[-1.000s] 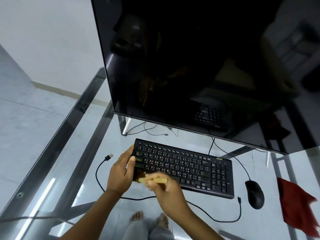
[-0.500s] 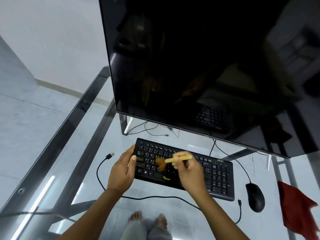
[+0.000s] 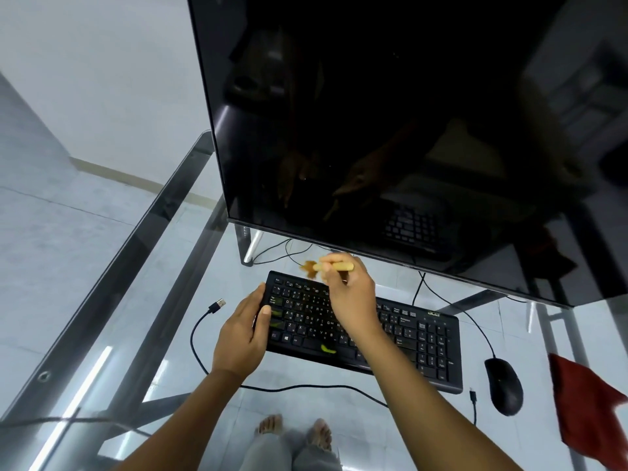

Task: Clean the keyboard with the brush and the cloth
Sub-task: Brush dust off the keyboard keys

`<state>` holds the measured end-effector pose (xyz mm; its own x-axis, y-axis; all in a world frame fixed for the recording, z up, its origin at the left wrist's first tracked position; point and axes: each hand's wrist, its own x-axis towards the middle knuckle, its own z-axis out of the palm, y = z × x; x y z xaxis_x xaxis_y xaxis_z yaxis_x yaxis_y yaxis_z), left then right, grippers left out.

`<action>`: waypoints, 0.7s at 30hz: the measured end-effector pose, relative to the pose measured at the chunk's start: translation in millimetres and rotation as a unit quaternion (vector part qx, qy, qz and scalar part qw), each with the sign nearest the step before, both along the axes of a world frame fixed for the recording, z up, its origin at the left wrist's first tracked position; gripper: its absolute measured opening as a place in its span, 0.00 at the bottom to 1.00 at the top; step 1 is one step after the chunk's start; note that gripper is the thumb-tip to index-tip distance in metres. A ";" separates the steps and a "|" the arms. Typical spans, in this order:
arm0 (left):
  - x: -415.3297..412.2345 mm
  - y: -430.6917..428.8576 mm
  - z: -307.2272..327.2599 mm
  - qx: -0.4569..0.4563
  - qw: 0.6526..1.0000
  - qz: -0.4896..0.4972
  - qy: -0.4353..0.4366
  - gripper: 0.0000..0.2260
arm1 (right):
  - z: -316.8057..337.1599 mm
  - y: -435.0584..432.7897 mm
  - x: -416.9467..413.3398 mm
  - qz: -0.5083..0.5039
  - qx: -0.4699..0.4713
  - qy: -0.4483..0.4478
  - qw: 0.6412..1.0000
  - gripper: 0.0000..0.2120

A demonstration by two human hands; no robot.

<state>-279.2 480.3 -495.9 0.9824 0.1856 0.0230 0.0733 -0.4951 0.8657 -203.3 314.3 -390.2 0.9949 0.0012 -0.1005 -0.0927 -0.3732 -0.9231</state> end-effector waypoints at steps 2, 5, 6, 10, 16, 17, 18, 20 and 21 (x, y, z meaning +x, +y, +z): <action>0.0 0.4 -0.1 0.009 1.000 0.002 -0.005 0.22 | -1.2 11.7 1.1 0.080 0.036 0.076 0.993 0.09; -1.2 -0.1 -0.3 0.014 1.000 0.004 -0.002 0.23 | -9.2 19.5 -9.4 0.088 -0.040 0.015 0.995 0.12; -1.2 -0.5 -0.3 0.012 1.000 0.005 0.001 0.23 | -11.2 16.6 -13.0 0.054 -0.037 -0.011 0.998 0.13; -0.5 -0.1 -0.5 0.020 1.000 0.007 -0.002 0.23 | -15.6 -4.5 -18.3 0.085 -0.025 0.073 0.993 0.12; -1.5 -0.4 0.5 0.017 1.000 0.008 -0.007 0.22 | 2.1 -46.6 -20.8 0.046 -0.068 0.053 0.995 0.09; -1.5 0.2 0.3 0.019 1.000 0.008 -0.008 0.22 | 2.6 -46.4 -24.8 0.100 -0.059 0.108 0.987 0.09; -1.4 0.4 -0.1 0.019 1.000 0.007 -0.007 0.22 | 2.0 -46.4 -29.6 0.133 -0.094 0.127 0.979 0.09; -1.5 -0.5 0.3 0.019 1.000 0.007 -0.007 0.22 | -1.0 -48.7 -32.3 0.092 -0.158 0.055 0.982 0.10; -1.5 -1.4 1.1 0.020 1.000 0.007 -0.007 0.22 | 1.4 -50.8 -31.7 0.047 -0.159 0.010 0.986 0.09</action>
